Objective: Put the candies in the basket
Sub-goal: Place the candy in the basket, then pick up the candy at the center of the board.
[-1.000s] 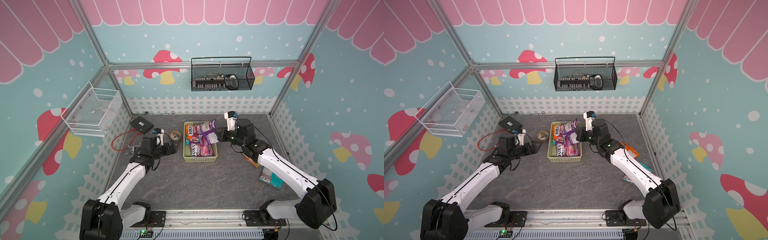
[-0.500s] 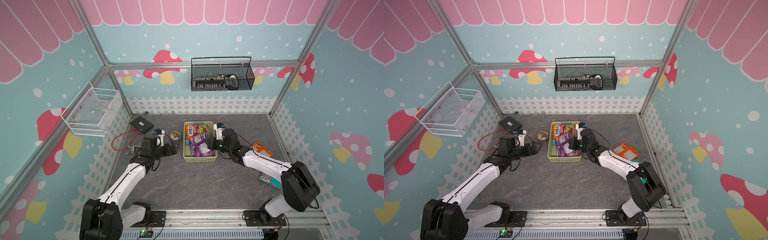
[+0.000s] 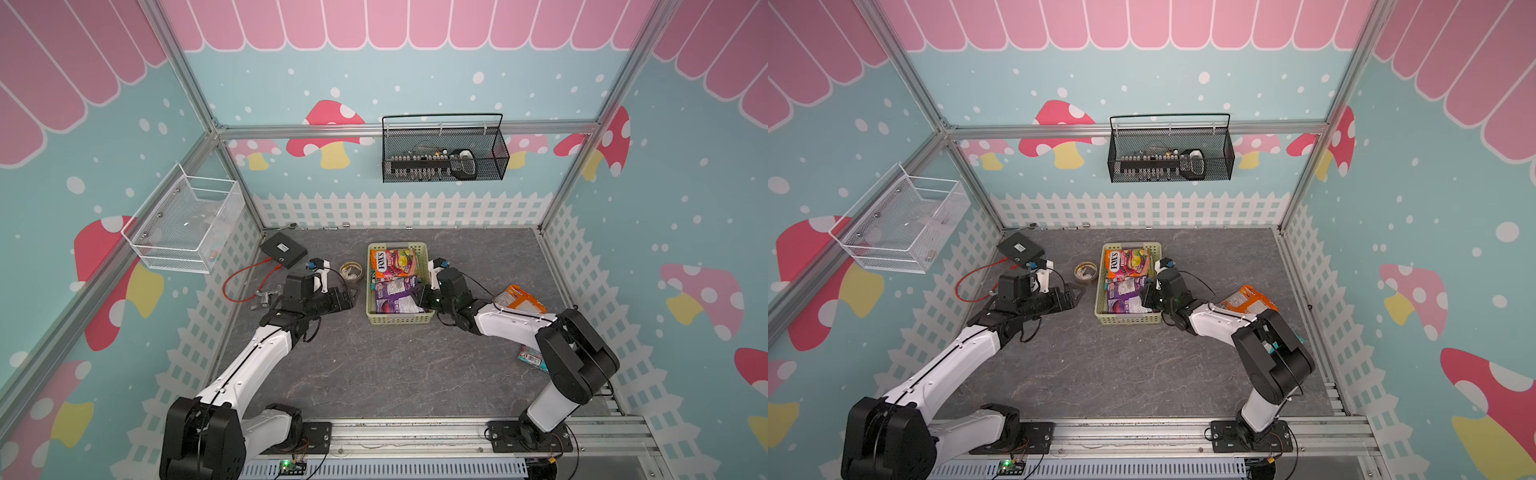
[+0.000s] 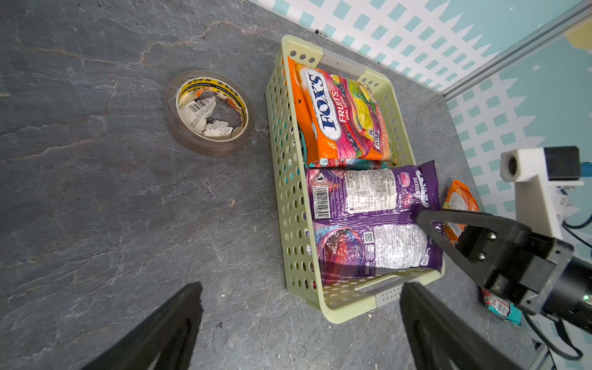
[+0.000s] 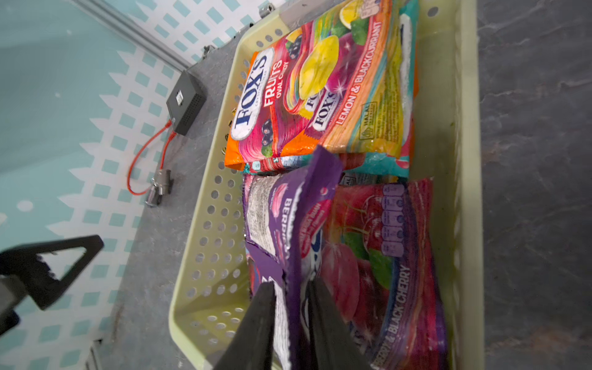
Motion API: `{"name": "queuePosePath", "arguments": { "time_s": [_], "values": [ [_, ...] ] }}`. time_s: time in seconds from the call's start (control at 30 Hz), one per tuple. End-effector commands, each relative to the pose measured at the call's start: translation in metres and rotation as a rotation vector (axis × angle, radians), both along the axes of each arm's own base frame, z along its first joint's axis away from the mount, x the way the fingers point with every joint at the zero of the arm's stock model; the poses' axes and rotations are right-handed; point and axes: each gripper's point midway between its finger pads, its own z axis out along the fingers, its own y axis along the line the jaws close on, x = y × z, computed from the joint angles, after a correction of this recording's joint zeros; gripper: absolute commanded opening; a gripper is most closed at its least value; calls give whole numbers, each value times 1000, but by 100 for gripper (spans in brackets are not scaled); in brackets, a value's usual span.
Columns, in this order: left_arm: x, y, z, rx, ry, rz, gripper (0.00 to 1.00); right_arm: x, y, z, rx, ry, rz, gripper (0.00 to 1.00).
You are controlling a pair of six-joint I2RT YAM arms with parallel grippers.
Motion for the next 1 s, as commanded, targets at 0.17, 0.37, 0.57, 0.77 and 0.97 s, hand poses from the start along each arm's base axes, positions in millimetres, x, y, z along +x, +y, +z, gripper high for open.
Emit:
{"name": "queuePosePath", "arguments": {
  "time_s": [0.17,0.37,0.57,0.77,0.97],
  "values": [
    [-7,-4,0,-5,0,-48,99,5,-25,31,-90,-71,-80,53],
    [-11,-12,16,-17,-50,-112,100,-12,-78,46,-149,-55,-223,68],
    [-15,-18,32,-25,-104,-159,99,-33,-160,43,-231,34,-493,84],
    [-19,-20,38,-24,-137,-185,99,-50,-240,24,-282,117,-695,77],
    [-22,-21,39,-31,-146,-195,99,-41,-280,20,-498,75,-611,75]
  ]
}}
